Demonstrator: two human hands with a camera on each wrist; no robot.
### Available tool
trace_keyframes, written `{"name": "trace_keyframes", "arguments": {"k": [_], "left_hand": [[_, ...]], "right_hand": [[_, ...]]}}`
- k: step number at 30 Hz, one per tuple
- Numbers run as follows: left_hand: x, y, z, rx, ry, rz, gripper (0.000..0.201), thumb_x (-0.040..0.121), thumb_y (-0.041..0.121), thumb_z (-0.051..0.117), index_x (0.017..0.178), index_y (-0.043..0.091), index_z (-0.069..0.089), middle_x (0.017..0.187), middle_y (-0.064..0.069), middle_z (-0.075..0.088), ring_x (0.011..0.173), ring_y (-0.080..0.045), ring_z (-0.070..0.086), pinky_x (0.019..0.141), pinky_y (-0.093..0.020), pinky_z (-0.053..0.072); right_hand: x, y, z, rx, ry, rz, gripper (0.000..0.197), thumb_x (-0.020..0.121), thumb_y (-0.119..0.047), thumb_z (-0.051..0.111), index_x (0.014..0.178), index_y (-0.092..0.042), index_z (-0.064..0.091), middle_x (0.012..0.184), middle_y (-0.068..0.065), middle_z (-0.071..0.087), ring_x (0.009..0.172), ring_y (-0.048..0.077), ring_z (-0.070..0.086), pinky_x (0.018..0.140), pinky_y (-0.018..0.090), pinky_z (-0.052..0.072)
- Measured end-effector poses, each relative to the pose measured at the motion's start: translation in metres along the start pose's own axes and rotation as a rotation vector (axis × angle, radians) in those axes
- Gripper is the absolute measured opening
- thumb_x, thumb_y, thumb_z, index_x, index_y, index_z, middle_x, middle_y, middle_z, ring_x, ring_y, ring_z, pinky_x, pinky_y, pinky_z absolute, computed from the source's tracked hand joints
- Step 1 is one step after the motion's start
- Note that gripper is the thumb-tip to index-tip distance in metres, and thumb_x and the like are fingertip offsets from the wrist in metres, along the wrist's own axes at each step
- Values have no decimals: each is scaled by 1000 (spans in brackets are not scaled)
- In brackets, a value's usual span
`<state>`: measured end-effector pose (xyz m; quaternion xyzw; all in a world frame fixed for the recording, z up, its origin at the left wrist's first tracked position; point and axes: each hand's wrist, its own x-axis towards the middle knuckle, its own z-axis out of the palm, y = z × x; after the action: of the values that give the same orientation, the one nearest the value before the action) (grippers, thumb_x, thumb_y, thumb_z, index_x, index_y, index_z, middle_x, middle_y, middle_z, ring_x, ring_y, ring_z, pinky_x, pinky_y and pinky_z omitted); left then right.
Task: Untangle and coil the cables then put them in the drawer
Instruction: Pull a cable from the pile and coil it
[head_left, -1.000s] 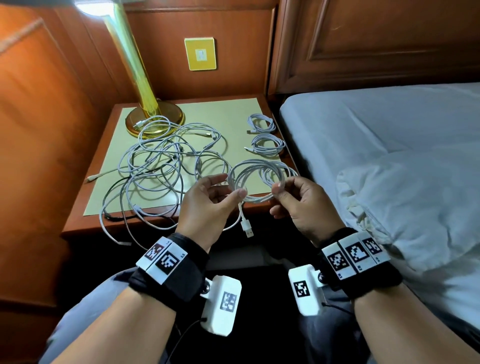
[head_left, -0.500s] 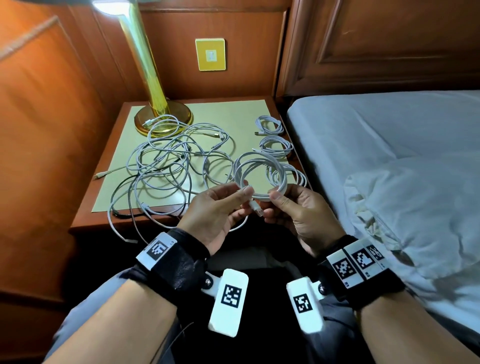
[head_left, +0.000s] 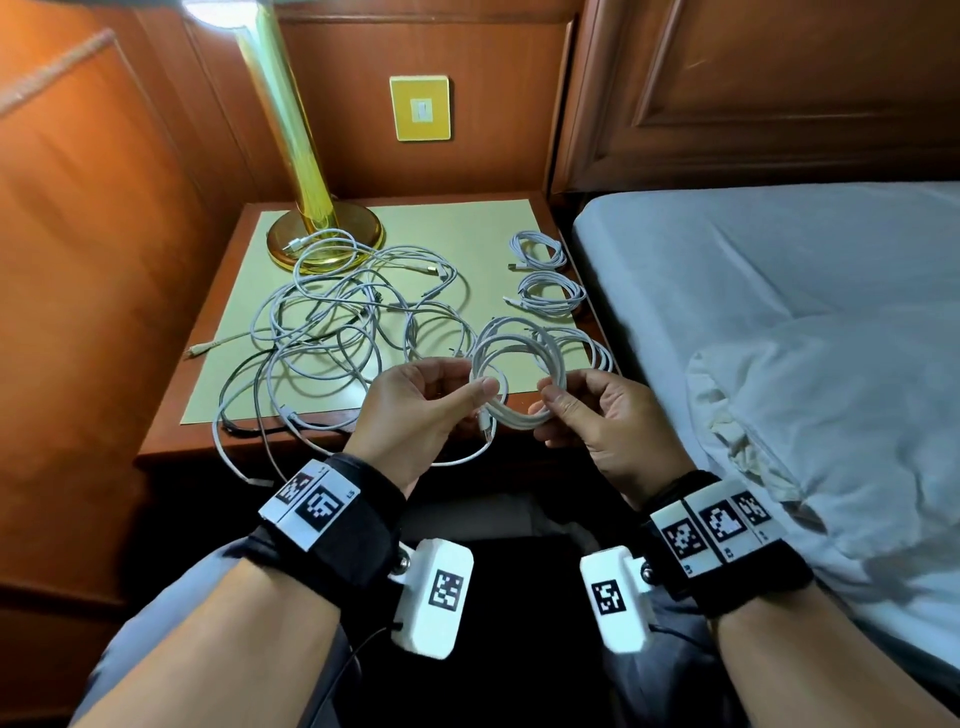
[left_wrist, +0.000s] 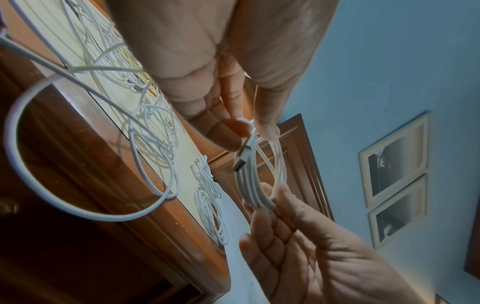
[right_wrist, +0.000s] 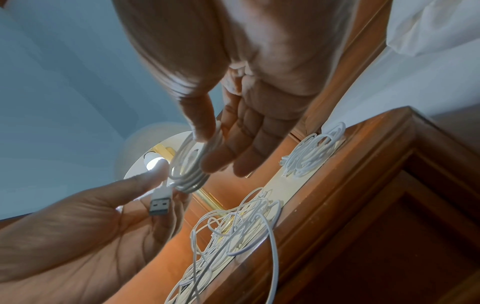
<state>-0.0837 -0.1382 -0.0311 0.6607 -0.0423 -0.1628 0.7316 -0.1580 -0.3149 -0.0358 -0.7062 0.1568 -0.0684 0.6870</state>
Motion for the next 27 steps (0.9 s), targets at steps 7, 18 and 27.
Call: {"name": "trace_keyframes", "arguments": {"k": [7,18,27], "left_hand": [[6,8,-2,-56,18,-12,48,67,31,82,102,0,72,84,-12,68,68,-19,58,68,-34,55],[32,13,-16,159,58,73,16,92,29,72,96,13,71,91,-8,72,67,-15,65,66,-35,55],[113,74,-48,640,42,272,11,96,29,64,92,20,70,89,-2,74,72,-18,72,62,-35,58]], "right_hand": [[3,1,-3,27,64,33,8,93,-16,67,92,-9,69,83,11,75,70,21,71,78,38,58],[16,-18,-5,-27,166,10,6,93,-18,67,93,-15,73,83,9,76,71,21,72,78,38,57],[115,-84,-9,-67,133,17,14,93,-16,68,91,-2,69,75,14,70,66,23,68,76,40,58]]}}
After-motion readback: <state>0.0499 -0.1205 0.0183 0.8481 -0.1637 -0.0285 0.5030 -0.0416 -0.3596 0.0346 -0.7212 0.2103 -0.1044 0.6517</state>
